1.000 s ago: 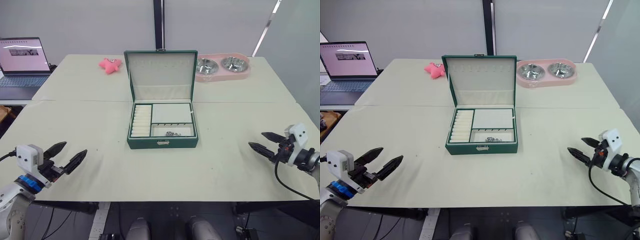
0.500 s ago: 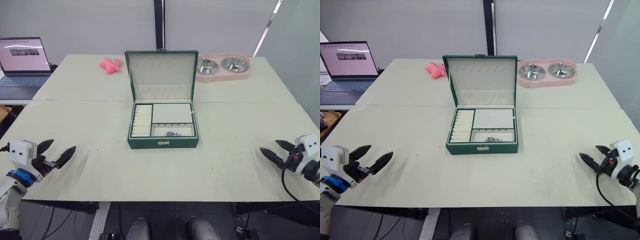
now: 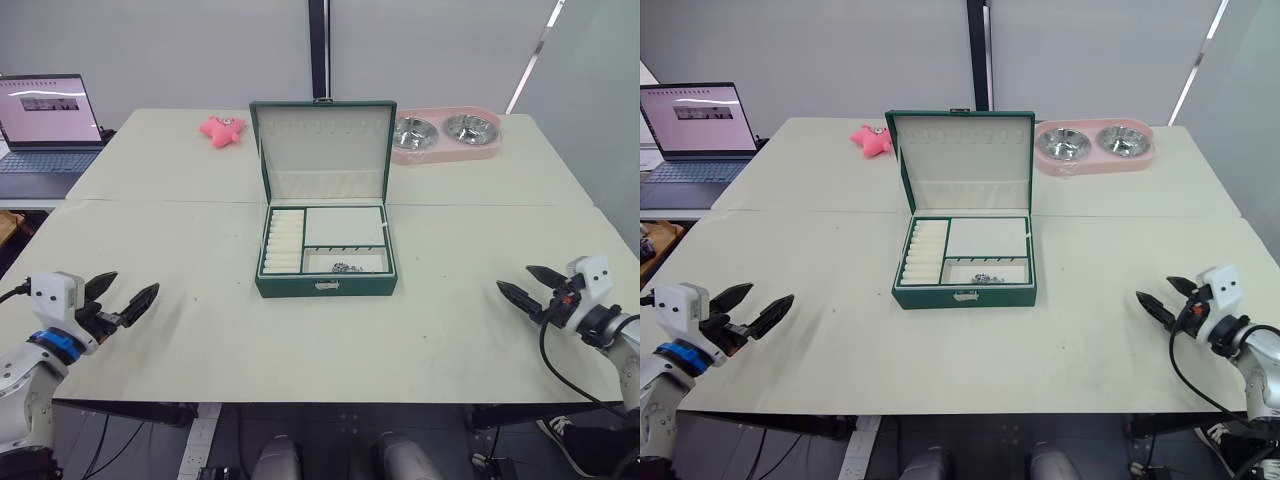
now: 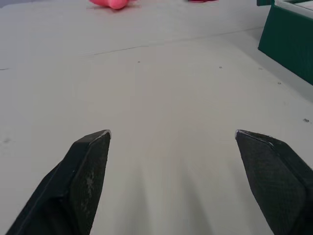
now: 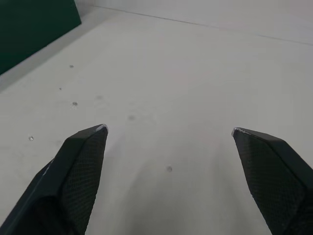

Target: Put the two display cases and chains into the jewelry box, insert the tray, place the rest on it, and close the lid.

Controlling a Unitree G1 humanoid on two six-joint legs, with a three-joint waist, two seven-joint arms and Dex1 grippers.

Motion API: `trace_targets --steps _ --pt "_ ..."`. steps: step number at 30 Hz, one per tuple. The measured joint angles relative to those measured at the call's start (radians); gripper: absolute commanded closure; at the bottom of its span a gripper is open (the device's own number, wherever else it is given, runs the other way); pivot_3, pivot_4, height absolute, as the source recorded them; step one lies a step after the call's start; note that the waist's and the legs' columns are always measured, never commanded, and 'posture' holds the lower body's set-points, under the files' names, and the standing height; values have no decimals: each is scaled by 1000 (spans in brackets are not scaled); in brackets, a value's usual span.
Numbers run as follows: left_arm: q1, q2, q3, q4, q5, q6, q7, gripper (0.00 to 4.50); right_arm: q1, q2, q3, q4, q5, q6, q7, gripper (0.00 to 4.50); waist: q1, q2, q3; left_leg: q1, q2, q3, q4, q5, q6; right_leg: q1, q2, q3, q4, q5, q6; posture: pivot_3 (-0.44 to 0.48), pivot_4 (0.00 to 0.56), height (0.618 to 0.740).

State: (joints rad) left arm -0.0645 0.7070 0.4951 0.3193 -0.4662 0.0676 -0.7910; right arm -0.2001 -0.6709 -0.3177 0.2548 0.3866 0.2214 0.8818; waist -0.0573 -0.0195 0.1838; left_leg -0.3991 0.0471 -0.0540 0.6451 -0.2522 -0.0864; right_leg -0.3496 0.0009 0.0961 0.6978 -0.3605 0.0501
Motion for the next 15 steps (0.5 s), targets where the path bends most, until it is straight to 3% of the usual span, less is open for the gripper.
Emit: trace_targets --steps 3,10,13,15 --pt "-47 -43 -56 -1 19 25 31 2175 -46 48 52 -28 -3 29 -17 2058 0 0 0 0 0 0 0 0 0 0 0 0 0 0 0 0 150 740" --pt "-165 -97 -159 9 79 57 85 4446 -170 133 165 13 -59 31 -65 3849 0 0 0 0 0 0 1 0 0 -1 0 0 1 0 0 0 150 740" --pt "-241 -167 -235 33 113 64 104 4500 -253 214 235 48 -94 26 -86 4475 0 0 0 0 0 0 1 0 0 -1 0 -1 2 0 0 0 150 740" --pt "-270 -201 -273 41 121 71 106 4500 -282 254 279 53 -103 21 -86 4475 0 0 0 -1 0 0 1 0 0 -2 0 -1 2 0 0 0 150 740"
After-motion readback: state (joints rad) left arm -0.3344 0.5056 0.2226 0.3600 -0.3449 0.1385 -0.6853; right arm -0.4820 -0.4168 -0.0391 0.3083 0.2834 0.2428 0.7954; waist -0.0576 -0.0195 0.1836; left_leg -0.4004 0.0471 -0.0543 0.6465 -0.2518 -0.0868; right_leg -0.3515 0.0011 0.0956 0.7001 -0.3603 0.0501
